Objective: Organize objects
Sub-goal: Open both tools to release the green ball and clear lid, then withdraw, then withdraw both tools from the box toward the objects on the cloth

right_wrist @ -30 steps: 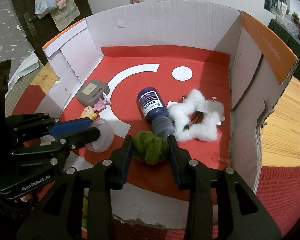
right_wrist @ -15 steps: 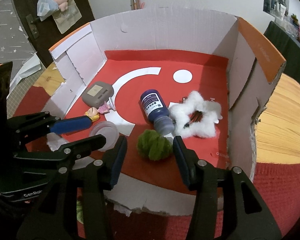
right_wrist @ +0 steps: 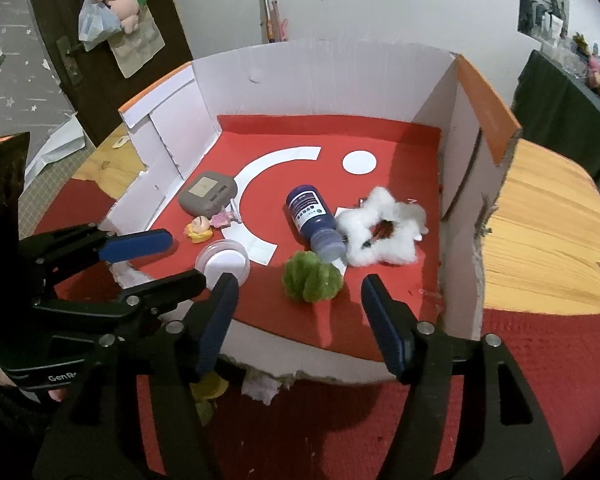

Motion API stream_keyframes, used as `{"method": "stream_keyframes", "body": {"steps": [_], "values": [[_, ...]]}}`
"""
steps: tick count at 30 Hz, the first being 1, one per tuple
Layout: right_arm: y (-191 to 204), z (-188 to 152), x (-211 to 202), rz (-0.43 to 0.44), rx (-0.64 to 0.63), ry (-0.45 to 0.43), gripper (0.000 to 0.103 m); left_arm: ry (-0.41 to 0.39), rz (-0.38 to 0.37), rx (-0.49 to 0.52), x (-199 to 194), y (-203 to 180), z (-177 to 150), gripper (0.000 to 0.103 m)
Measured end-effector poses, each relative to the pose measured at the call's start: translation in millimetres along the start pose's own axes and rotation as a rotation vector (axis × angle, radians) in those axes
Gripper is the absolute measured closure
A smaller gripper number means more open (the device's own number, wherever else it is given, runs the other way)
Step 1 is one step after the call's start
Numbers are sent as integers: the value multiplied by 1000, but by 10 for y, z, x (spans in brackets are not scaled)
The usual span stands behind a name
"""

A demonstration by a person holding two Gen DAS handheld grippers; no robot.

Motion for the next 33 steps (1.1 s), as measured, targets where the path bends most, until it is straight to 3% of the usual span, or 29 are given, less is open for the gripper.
{"method": "stream_keyframes", "body": {"steps": [8, 25, 33], "values": [[39, -31, -170, -12, 3, -25, 32, -27, 13, 8, -153, -18, -34, 35], [143, -98, -578, -32, 16, -94, 10, -93, 80, 14, -498, 10, -122, 5], [211, -158, -738, -13, 31, -127, 3, -120, 104, 18, -660, 13, -192, 0]]}}
Point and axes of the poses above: each gripper's, at about its wrist camera, not at the fingertips, and x roughly the way its jaws point, y to its left, z to its top, the point moved 9 cm from there along x, roughly the way its jaws point, and after that the axes turned 8 degrees about -x, right-handed, at the moved point
